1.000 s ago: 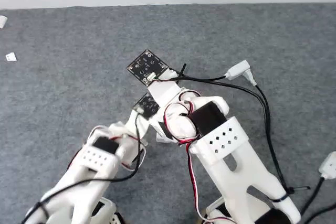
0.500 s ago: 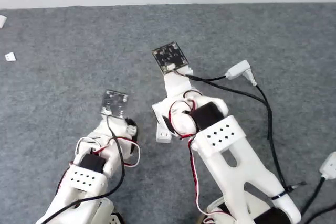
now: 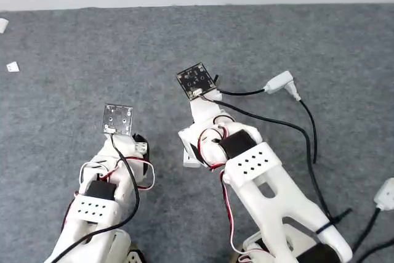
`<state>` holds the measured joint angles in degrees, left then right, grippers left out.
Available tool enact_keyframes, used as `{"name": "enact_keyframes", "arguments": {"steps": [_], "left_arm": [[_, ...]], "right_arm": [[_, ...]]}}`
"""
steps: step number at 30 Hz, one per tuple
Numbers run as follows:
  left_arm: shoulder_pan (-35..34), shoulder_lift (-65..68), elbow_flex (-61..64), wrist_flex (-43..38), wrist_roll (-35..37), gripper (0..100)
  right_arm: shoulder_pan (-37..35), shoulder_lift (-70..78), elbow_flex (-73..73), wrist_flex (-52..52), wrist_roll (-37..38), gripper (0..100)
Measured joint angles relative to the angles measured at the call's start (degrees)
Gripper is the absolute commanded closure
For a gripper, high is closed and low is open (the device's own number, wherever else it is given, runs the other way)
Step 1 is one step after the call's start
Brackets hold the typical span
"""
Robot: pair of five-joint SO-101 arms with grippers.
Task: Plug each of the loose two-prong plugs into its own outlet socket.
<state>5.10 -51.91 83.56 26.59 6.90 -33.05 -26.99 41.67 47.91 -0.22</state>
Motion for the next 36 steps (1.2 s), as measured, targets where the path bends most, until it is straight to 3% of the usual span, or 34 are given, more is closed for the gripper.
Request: {"name": "enact_keyframes", "arguments": {"steps": [14,36], "left_arm": [[0.00,0.00,0.00,0.00,0.00,99],[0.00,0.00,0.00,0.00,-1.67,99]], "right_arm": [[0.09,0.00,6.95,-9.76,0.53,99.1],[1.14,5.89,8.62,-13.10,0.53,99.0]]}}
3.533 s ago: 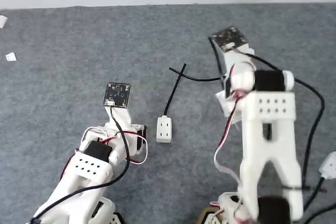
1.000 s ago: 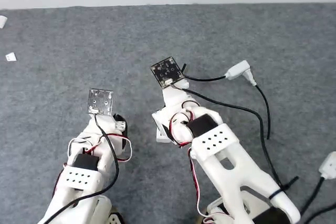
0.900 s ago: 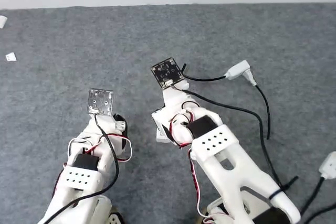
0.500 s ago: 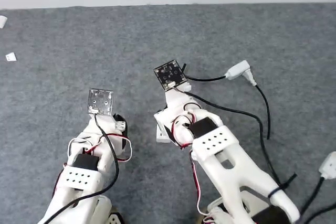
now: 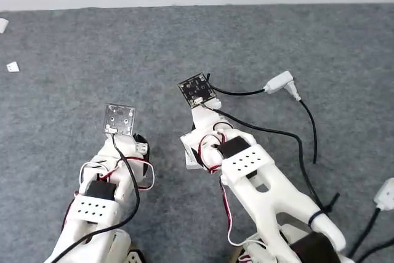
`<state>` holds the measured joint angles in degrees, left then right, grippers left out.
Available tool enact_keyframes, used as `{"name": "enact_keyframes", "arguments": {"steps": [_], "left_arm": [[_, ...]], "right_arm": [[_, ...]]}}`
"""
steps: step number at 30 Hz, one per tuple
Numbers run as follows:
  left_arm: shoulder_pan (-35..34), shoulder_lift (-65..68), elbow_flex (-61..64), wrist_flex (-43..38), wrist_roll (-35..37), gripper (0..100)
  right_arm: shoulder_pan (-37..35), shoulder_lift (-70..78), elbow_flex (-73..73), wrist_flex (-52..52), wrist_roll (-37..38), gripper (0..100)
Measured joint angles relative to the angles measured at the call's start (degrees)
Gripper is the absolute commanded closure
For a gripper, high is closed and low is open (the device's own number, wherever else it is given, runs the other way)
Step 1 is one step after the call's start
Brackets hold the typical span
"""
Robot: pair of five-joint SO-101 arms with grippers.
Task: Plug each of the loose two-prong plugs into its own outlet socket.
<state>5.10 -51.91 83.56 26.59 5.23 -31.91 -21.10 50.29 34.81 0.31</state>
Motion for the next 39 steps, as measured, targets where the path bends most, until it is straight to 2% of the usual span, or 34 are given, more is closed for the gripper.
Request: {"name": "enact_keyframes", "arguments": {"steps": [14,21,24,31,34,36,39], "left_arm": [[-0.26,0.00,0.00,0.00,-0.53,99],[-0.79,0.00,0.00,0.00,-0.53,99],[-2.81,0.00,0.00,-1.58,-0.53,99],[-7.91,-0.09,-0.09,-3.16,-0.09,99],[-10.81,-0.09,-1.05,-3.16,3.96,99],[-12.48,-0.09,-1.76,-3.16,5.54,99],[-12.66,-0.09,-1.93,-3.16,5.98,99]], "right_arm": [[-1.85,1.14,0.97,4.75,5.54,98.1],[-4.57,10.37,-6.59,12.75,5.89,77.3],[-7.91,13.27,-8.44,15.47,3.78,73.7],[-10.02,17.93,-11.43,16.79,-1.32,73.8],[-9.85,20.31,-13.27,16.79,-2.11,74.5],[-9.85,21.89,-14.68,16.79,-2.11,80.1],[-9.76,23.21,-15.82,16.79,-2.29,94.9]]}}
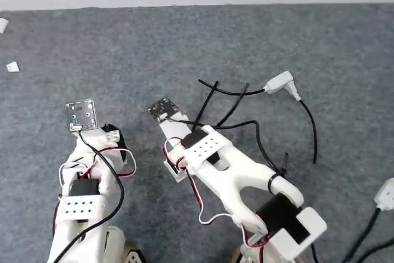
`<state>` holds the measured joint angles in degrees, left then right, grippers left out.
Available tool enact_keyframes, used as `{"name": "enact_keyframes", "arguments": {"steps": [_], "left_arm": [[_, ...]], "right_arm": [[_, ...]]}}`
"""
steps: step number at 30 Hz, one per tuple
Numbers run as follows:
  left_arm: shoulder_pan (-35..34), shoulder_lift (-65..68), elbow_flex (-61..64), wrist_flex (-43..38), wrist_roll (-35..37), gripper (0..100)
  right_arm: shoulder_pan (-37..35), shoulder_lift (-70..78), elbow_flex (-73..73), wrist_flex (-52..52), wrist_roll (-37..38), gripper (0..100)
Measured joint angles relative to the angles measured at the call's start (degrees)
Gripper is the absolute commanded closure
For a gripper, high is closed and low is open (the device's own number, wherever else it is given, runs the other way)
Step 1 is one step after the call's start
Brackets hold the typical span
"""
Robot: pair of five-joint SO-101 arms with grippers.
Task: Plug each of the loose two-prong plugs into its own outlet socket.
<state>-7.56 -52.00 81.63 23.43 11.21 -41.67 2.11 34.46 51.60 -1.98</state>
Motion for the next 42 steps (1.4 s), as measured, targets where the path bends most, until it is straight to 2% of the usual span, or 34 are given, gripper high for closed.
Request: {"name": "enact_keyframes", "arguments": {"steps": [1,12,19,21,24,26,34,38,42], "left_arm": [[0.00,0.00,0.00,0.00,0.00,99],[-0.26,0.00,0.00,0.00,0.00,98],[-0.26,0.00,0.00,0.00,0.00,98],[-0.26,0.00,0.00,0.00,0.00,98],[-0.26,0.00,0.00,0.00,0.00,98],[-0.26,0.00,0.00,0.00,0.00,98],[-0.26,0.00,0.00,0.00,0.00,98],[-0.26,0.00,0.00,0.00,0.00,98],[-0.53,0.00,0.00,0.00,0.18,98]], "right_arm": [[0.26,0.18,0.00,0.00,0.00,99.0],[9.05,0.09,-0.09,2.81,0.00,99.1],[14.68,-9.93,-0.09,6.33,0.00,98.3],[14.24,-12.13,0.35,4.92,0.00,92.1],[12.66,-12.66,0.35,1.58,0.00,77.3],[12.66,-12.66,0.35,-0.79,0.62,73.1],[12.40,-2.64,-0.70,-13.10,22.59,72.9],[12.48,5.19,-7.38,-13.98,26.81,72.9],[11.78,12.66,-17.23,-9.41,32.88,72.9]]}}
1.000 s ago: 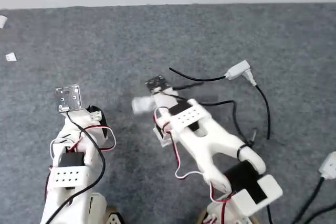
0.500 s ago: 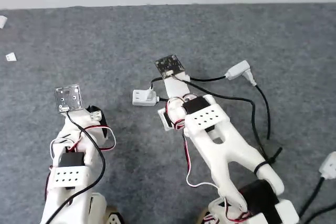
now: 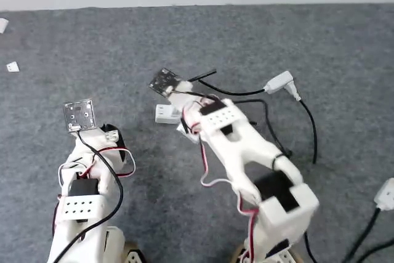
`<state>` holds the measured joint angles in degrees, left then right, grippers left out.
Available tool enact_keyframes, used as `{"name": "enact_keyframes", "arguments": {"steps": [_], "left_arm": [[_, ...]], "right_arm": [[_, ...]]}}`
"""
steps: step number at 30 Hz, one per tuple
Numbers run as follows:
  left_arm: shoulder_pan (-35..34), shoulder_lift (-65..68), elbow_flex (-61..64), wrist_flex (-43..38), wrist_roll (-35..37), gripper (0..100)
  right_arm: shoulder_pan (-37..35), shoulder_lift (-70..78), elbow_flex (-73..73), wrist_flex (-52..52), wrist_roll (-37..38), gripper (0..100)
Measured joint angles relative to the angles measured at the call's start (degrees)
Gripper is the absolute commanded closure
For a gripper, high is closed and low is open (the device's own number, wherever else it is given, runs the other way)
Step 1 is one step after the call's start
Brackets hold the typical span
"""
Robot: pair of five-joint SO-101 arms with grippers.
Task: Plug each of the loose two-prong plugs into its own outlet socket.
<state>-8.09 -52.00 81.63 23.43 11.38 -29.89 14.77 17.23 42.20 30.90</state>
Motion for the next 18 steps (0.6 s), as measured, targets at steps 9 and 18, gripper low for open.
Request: {"name": "enact_keyframes", "arguments": {"steps": [9,18], "left_arm": [[0.00,0.00,0.00,0.00,-1.58,98],[0.00,0.00,0.00,0.00,-1.76,98]], "right_arm": [[-4.13,16.62,-21.98,11.52,10.37,73.0],[-4.48,31.38,-45.98,23.38,10.90,96.5]]}}
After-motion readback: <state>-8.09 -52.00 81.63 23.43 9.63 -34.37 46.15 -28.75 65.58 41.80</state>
